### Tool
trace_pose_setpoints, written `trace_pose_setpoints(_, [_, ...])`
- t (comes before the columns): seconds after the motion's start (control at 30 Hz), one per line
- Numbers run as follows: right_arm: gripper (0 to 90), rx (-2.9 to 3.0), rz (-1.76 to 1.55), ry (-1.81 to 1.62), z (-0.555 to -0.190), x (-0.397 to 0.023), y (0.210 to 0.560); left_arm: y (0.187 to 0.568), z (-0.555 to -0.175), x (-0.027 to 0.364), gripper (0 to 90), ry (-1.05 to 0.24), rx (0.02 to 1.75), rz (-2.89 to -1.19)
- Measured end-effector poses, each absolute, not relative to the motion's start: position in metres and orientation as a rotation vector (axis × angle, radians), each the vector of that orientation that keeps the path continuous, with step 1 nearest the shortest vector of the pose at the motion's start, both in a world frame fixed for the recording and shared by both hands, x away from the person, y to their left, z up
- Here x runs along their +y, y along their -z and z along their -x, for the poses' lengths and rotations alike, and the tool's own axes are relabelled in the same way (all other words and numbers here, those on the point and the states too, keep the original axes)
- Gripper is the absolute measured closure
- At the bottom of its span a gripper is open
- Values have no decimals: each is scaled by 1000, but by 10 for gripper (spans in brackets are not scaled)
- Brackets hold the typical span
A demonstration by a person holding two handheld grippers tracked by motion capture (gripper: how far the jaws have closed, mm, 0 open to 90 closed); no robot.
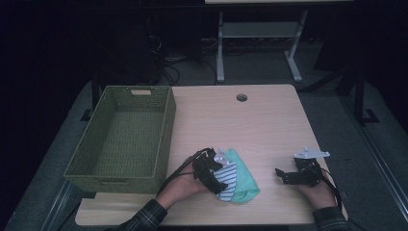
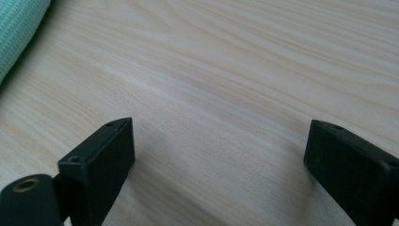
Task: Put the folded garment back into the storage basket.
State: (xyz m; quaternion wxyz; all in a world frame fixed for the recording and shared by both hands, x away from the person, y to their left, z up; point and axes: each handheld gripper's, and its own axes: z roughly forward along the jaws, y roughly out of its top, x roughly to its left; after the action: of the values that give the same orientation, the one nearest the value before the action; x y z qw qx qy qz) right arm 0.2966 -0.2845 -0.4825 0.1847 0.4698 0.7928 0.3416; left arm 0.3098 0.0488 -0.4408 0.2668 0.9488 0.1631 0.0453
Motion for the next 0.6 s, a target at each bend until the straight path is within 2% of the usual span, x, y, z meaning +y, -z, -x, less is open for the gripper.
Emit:
trace_pose_setpoints(0.43, [86, 2227, -1329, -961, -297, -284, 483, 451, -310, 42, 127, -84, 443, -2614])
trace_pose_setpoints(0.6, [86, 2226, -1332, -960, -297, -284, 482, 450, -311, 43, 177, -60, 418, -2625])
